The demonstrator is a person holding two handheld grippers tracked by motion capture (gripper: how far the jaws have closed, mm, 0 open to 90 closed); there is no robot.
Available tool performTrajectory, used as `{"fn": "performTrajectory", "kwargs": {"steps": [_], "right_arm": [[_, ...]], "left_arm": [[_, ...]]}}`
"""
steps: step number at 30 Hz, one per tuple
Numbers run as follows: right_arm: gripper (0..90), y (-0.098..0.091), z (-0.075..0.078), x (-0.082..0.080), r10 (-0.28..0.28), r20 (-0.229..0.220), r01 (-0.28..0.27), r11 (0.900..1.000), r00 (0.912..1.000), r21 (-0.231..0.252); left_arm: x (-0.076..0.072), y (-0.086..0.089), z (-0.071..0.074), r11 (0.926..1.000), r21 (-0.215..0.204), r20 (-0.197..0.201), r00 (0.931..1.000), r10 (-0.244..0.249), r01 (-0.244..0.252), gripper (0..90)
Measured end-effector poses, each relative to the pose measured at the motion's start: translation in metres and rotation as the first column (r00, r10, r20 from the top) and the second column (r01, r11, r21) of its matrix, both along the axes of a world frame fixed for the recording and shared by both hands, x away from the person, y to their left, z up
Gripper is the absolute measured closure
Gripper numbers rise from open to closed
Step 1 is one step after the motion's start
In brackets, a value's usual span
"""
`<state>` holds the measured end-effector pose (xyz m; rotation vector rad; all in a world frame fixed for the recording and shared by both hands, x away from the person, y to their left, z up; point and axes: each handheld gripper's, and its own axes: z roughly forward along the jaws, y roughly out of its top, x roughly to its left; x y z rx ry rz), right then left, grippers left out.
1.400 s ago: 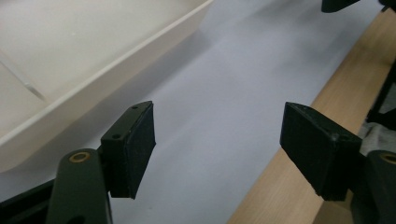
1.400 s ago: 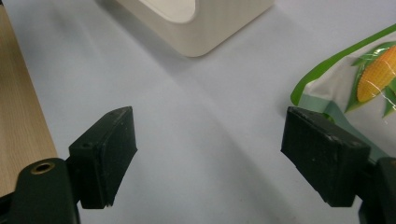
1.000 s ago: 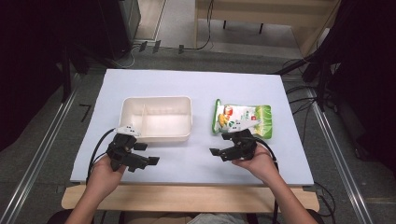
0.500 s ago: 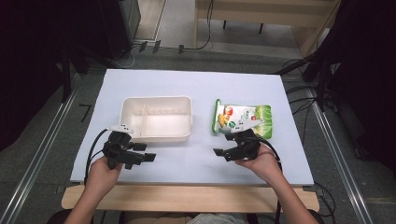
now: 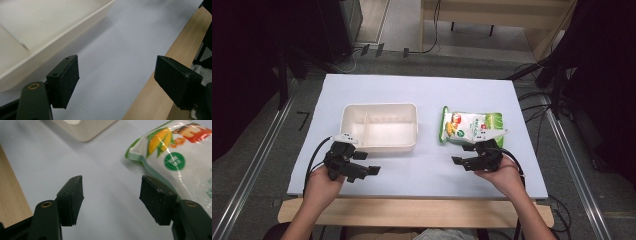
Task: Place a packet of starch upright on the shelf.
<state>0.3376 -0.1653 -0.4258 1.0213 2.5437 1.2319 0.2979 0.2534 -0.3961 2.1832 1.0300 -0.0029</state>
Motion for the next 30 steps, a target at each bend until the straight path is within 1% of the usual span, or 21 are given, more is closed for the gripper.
{"fn": "performTrajectory", "kwargs": {"steps": [2,6,8,9,10,11,12,13,14,16,17,18,19,22,24,26,28,30], "right_arm": [[37.5,-0.004,0.000,0.001,-0.022,0.004,0.022,0.9997,0.9998,-0.008],[49.8,-0.011,0.000,0.004,-0.050,0.007,0.050,0.9987,0.9987,-0.012],[58.1,-0.013,0.000,0.006,-0.065,0.004,0.065,0.9978,0.9979,-0.014],[61.7,-0.014,-0.001,0.008,-0.063,0.001,0.063,0.9979,0.9980,-0.015],[64.8,-0.015,-0.003,0.010,-0.072,-0.005,0.072,0.9972,0.9974,-0.021],[69.6,-0.015,-0.004,0.011,-0.081,-0.018,0.080,0.9964,0.9965,-0.026],[72.1,-0.017,-0.006,0.014,-0.082,-0.035,0.082,0.9964,0.9960,-0.025],[76.7,-0.019,-0.008,0.016,-0.089,-0.041,0.088,0.9958,0.9952,-0.024],[79.3,-0.020,-0.009,0.018,-0.093,-0.060,0.092,0.9955,0.9939,-0.025],[85.6,-0.023,-0.013,0.023,-0.095,-0.067,0.094,0.9954,0.9932,-0.021],[87.5,-0.024,-0.014,0.025,-0.107,-0.075,0.105,0.9940,0.9914,-0.031],[87.5,-0.024,-0.014,0.025,-0.107,-0.075,0.105,0.9940,0.9914,-0.031],[89.3,-0.024,-0.017,0.032,-0.121,-0.105,0.118,0.9924,0.9870,-0.035],[89.7,-0.021,-0.020,0.038,-0.127,-0.099,0.124,0.9918,0.9870,-0.028],[89.7,-0.017,-0.021,0.041,-0.130,-0.103,0.129,0.9914,0.9861,-0.023],[89.7,-0.011,-0.022,0.044,-0.125,-0.118,0.125,0.9921,0.9851,-0.011],[90.0,-0.007,-0.023,0.046,-0.121,-0.120,0.120,0.9927,0.9853,-0.013],[90.0,-0.003,-0.025,0.049,-0.127,-0.118,0.124,0.9918,0.9849,-0.030]], "left_arm": [[0.001,-0.001,-0.001,1.0000,-0.007,-0.017,0.9999,0.001,-0.002,21.2],[0.000,-0.002,0.000,1.0000,-0.008,0.000,1.0000,0.005,-0.005,21.5],[-0.002,-0.004,0.001,1.0000,0.003,0.017,0.9999,0.001,-0.001,21.0],[-0.002,-0.004,0.001,1.0000,0.006,0.021,0.9998,-0.002,0.001,20.8],[-0.002,-0.005,0.001,1.0000,0.003,0.019,0.9998,-0.002,0.002,20.0],[-0.001,-0.005,0.001,1.0000,-0.006,0.013,0.9999,-0.006,0.006,19.1],[-0.001,-0.005,0.001,0.9998,-0.016,0.006,0.9999,-0.009,0.009,18.3],[-0.001,-0.005,0.001,0.9998,-0.016,0.006,0.9999,-0.009,0.009,18.3],[-0.001,-0.006,0.000,0.9994,-0.028,-0.001,0.9998,-0.022,0.022,18.3],[-0.001,-0.006,0.000,0.9994,-0.026,0.002,0.9997,-0.023,0.023,18.4],[-0.001,-0.007,0.000,0.9993,-0.027,0.000,0.9996,-0.026,0.026,18.5],[-0.001,-0.007,0.000,0.9993,-0.027,0.000,0.9996,-0.026,0.026,18.5],[-0.001,-0.007,0.000,0.9991,-0.030,0.006,0.9995,-0.031,0.032,18.7],[-0.002,-0.007,0.000,0.9979,-0.033,0.015,0.9984,-0.055,0.055,22.2],[-0.001,-0.007,-0.001,0.9984,-0.029,0.007,0.9988,-0.049,0.049,22.0],[-0.001,-0.007,-0.001,0.9986,-0.027,0.005,0.9989,-0.046,0.046,22.3],[-0.001,-0.007,-0.001,0.9985,-0.029,0.004,0.9989,-0.047,0.047,22.4],[-0.001,-0.007,-0.002,0.9986,-0.027,-0.001,0.9990,-0.045,0.045,22.4]]}}
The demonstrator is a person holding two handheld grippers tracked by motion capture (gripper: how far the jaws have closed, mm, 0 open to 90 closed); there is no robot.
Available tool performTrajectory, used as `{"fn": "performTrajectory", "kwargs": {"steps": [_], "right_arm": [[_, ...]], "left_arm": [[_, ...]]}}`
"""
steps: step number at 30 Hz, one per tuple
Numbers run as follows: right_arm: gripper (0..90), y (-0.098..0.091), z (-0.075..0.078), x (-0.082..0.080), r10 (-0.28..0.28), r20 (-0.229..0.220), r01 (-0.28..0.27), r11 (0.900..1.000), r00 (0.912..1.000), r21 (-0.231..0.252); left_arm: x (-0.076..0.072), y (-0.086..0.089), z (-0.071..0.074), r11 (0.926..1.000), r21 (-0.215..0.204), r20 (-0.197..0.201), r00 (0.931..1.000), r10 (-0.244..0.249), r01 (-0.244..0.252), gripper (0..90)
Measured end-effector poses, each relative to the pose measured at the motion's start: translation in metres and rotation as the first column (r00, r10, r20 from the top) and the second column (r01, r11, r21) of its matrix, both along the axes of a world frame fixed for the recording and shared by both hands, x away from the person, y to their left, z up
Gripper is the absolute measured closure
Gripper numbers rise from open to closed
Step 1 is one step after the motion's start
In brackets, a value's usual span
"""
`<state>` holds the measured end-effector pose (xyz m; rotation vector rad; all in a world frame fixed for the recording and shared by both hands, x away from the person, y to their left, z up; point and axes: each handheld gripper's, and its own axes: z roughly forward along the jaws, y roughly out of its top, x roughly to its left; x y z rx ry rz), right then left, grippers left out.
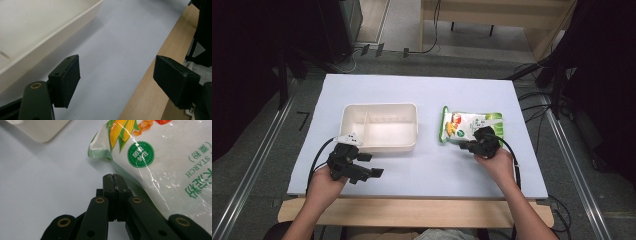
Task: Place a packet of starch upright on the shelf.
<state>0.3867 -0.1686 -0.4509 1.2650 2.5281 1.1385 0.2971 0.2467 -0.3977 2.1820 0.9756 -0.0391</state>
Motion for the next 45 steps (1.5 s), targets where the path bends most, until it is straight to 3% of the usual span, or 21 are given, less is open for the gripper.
{"fn": "performTrajectory", "kwargs": {"steps": [5,8,21,24,27,31,36,37,41,45], "right_arm": [[90.0,0.001,-0.007,0.011,-0.033,-0.006,0.033,0.9984,0.9994,-0.046],[90.0,-0.005,-0.010,0.016,-0.047,-0.031,0.046,0.9983,0.9984,-0.035],[90.0,-0.027,-0.010,0.028,-0.107,-0.049,0.106,0.9940,0.9930,-0.028],[90.0,-0.032,-0.010,0.032,-0.128,-0.054,0.127,0.9917,0.9903,-0.019],[90.0,-0.043,-0.011,0.039,-0.176,-0.075,0.177,0.9843,0.9816,0.001],[90.0,-0.051,-0.008,0.041,-0.184,-0.136,0.189,0.9816,0.9734,0.025],[90.0,-0.047,0.007,0.032,-0.171,-0.104,0.176,0.9837,0.9798,0.038],[90.0,-0.042,0.016,0.031,-0.166,-0.081,0.171,0.9840,0.9827,0.052],[90.0,-0.029,0.028,0.034,-0.149,-0.062,0.153,0.9859,0.9869,0.068],[90.0,-0.007,0.041,0.042,-0.122,-0.022,0.123,0.9917,0.9922,0.038]], "left_arm": [[0.000,0.001,0.000,1.0000,0.001,0.005,1.0000,-0.004,0.004,23.6],[0.001,0.002,0.000,1.0000,0.002,0.001,1.0000,0.003,-0.003,23.6],[0.001,0.001,-0.002,0.9998,0.022,-0.002,1.0000,0.000,0.000,23.7],[0.000,0.001,-0.002,0.9997,0.024,-0.003,1.0000,0.003,-0.002,23.7],[0.000,0.001,-0.003,0.9997,0.024,-0.004,1.0000,0.002,-0.002,23.6],[0.001,0.002,-0.003,0.9994,0.034,-0.008,0.9999,0.010,-0.010,23.6],[0.001,0.005,-0.001,0.9998,0.017,-0.003,0.9999,0.015,-0.014,23.7],[0.001,0.005,-0.001,0.9998,0.013,-0.002,0.9999,0.013,-0.013,23.6],[0.000,0.003,-0.001,0.9999,0.016,-0.005,1.0000,0.004,-0.004,23.5],[0.000,0.002,-0.001,0.9999,0.015,-0.005,1.0000,0.003,-0.003,23.2]]}}
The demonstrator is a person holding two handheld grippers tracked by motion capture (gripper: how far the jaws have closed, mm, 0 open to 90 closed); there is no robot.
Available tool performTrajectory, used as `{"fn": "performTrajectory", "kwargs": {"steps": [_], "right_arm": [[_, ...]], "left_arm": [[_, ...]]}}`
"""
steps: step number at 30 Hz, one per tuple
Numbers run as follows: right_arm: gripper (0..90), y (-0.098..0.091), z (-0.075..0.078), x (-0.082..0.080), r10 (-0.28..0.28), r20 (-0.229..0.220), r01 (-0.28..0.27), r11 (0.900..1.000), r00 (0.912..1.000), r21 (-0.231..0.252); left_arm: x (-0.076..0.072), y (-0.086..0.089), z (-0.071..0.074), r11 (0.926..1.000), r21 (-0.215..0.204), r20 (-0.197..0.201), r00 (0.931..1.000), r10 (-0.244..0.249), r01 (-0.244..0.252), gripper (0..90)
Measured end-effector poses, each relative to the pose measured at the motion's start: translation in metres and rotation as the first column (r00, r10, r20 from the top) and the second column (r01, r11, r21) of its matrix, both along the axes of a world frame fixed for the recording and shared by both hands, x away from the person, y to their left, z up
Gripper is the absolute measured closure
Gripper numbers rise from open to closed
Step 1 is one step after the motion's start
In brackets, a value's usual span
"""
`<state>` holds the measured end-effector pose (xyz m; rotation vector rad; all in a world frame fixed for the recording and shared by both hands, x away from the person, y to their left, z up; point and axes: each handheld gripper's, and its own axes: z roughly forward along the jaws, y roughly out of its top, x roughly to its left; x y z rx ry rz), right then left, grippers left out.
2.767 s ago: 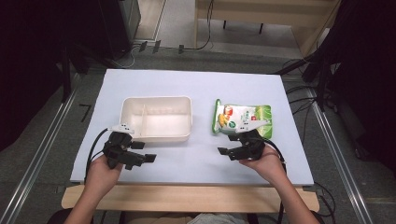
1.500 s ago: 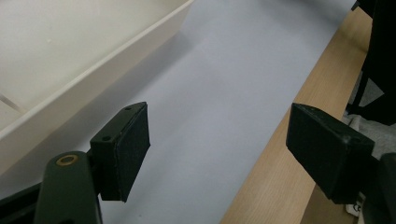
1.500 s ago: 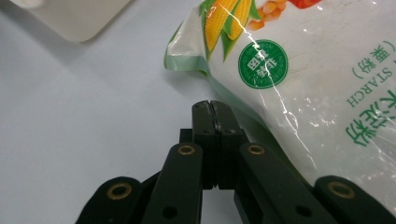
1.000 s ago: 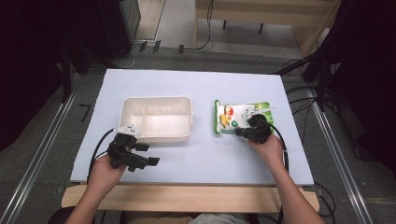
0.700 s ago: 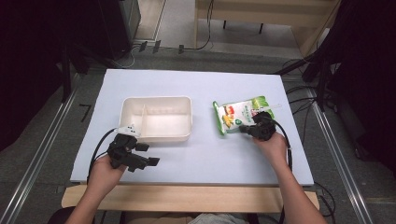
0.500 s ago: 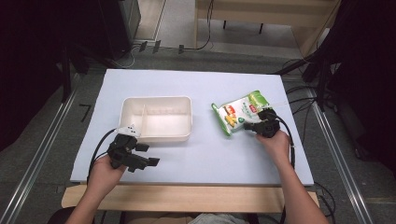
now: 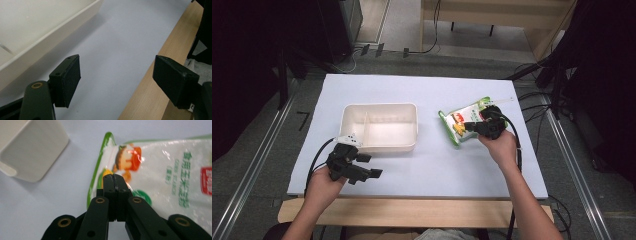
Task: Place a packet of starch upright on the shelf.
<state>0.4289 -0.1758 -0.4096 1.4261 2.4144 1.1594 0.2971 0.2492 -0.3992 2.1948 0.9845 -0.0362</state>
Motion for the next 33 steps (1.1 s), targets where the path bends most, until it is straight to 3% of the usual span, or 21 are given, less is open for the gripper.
{"fn": "performTrajectory", "kwargs": {"steps": [7,9,15,17,20,24,29,33], "right_arm": [[90.0,0.034,0.007,0.038,0.024,-0.017,-0.024,0.9996,0.9996,0.014],[90.0,0.043,0.007,0.048,0.028,-0.015,-0.028,0.9996,0.9995,-0.001],[90.0,0.063,-0.003,0.074,0.013,-0.057,-0.015,0.9986,0.9983,-0.051],[90.0,0.068,-0.010,0.086,-0.005,-0.071,-0.001,0.9967,0.9974,-0.082],[90.0,0.070,-0.021,0.098,-0.036,-0.129,0.024,0.9954,0.9910,-0.092],[90.0,0.072,-0.032,0.105,-0.058,-0.158,0.039,0.9919,0.9857,-0.121],[90.0,0.075,-0.033,0.103,-0.037,-0.173,0.010,0.9880,0.9843,-0.154],[90.0,0.072,-0.033,0.100,-0.029,-0.193,0.006,0.9933,0.9808,-0.116]], "left_arm": [[0.001,0.005,0.001,0.9999,-0.015,-0.004,1.0000,0.000,-0.001,23.2],[0.001,0.005,0.000,0.9999,-0.010,-0.010,0.9999,0.003,-0.003,23.3],[0.000,0.006,0.000,0.9997,-0.023,-0.007,1.0000,0.002,-0.002,23.3],[0.000,0.005,-0.002,0.9999,-0.012,-0.022,0.9997,-0.010,0.010,23.3],[-0.001,0.005,-0.002,0.9998,-0.014,-0.021,0.9997,-0.012,0.011,23.5],[-0.002,0.008,-0.001,0.9998,-0.020,-0.016,0.9999,-0.004,0.003,23.5],[-0.002,0.010,-0.002,0.9998,-0.020,-0.024,0.9997,0.001,-0.001,23.5],[-0.002,0.010,-0.002,0.9997,-0.024,-0.022,0.9997,0.003,-0.003,23.6]]}}
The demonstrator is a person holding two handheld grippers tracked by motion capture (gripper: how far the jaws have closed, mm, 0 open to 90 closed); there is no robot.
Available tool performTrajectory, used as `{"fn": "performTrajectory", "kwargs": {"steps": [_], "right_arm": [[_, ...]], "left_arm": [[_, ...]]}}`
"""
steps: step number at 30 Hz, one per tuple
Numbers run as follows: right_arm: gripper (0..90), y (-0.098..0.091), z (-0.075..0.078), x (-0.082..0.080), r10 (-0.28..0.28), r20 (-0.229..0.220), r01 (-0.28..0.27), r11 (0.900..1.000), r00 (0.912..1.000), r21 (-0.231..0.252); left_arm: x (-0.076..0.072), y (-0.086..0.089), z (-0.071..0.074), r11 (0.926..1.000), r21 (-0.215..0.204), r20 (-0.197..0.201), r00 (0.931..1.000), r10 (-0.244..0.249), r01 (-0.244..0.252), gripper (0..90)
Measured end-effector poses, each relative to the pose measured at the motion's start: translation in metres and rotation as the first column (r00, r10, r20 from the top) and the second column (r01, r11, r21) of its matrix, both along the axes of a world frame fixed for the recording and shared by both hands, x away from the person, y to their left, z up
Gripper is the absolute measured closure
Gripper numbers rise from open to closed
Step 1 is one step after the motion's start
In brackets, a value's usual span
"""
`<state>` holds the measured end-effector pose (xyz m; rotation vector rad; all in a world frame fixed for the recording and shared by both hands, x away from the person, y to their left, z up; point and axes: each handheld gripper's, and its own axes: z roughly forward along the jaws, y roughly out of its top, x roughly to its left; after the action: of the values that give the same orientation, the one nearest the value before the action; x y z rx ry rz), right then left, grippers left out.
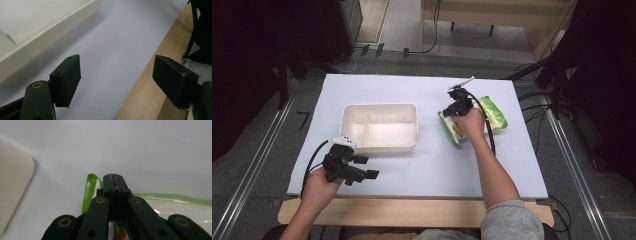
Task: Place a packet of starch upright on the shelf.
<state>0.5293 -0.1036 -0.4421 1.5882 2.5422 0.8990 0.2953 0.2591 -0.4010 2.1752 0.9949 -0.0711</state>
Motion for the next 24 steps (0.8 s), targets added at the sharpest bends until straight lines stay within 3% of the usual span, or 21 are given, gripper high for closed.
{"fn": "performTrajectory", "kwargs": {"steps": [6,12,14,18,21,24], "right_arm": [[90.0,0.000,0.002,-0.009,0.049,0.008,-0.049,0.9988,0.9988,0.005],[90.0,0.001,0.001,-0.007,0.050,-0.003,-0.050,0.9987,0.9987,-0.003],[90.0,0.005,0.000,-0.005,0.036,0.001,-0.035,0.9990,0.9994,-0.026],[90.0,0.014,-0.005,-0.004,0.062,0.041,-0.058,0.9944,0.9973,-0.088],[90.0,0.012,-0.009,-0.002,0.016,0.014,-0.015,0.9992,0.9998,-0.038],[90.0,0.012,-0.009,-0.004,0.036,0.023,-0.035,0.9984,0.9991,-0.045]], "left_arm": [[0.000,0.000,0.000,1.0000,0.003,-0.004,1.0000,0.002,-0.002,23.6],[0.000,-0.001,0.000,1.0000,-0.006,0.003,1.0000,0.002,-0.002,23.7],[0.000,-0.001,0.000,1.0000,-0.006,0.004,1.0000,0.002,-0.002,23.7],[0.000,0.000,0.000,1.0000,-0.003,0.004,1.0000,-0.001,0.001,23.7],[0.000,0.001,0.000,1.0000,-0.003,0.005,1.0000,0.003,-0.003,23.7],[0.000,0.001,0.000,1.0000,-0.005,0.002,1.0000,0.002,-0.002,23.7]]}}
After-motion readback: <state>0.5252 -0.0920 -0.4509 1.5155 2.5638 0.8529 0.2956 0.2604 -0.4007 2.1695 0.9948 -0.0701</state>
